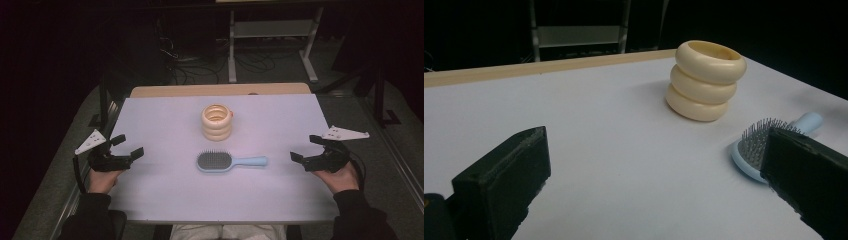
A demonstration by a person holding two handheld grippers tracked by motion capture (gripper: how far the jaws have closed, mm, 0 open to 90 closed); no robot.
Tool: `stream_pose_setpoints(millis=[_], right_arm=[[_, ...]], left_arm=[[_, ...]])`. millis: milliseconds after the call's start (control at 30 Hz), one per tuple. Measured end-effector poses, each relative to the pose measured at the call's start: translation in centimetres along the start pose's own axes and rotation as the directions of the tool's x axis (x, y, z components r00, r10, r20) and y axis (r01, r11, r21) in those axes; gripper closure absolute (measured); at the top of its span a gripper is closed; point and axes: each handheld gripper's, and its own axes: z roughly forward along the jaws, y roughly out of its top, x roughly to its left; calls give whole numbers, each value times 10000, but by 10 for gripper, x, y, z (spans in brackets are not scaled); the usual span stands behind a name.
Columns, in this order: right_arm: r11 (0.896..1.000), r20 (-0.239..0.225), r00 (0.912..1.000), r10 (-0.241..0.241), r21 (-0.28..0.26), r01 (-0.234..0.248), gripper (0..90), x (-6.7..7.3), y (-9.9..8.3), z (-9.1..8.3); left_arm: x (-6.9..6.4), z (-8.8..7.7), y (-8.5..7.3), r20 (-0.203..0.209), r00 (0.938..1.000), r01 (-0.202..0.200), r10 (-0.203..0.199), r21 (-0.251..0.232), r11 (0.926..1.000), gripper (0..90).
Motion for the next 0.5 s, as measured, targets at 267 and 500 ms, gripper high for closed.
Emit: stream_pose_setpoints(millis=[267, 500], right_arm=[[9999, -49, 10000, 1, 113, 0, 0, 1, -1, 0], [9999, -38, 9999, -117, 115, 117, 0, 3, 0, 0]], left_arm=[[-3, -1, -1, -89, 9999, -107, 108, 11, 9999, 0], [-4, -1, -2, -152, 9997, -197, 198, 53, 9998, 0]])
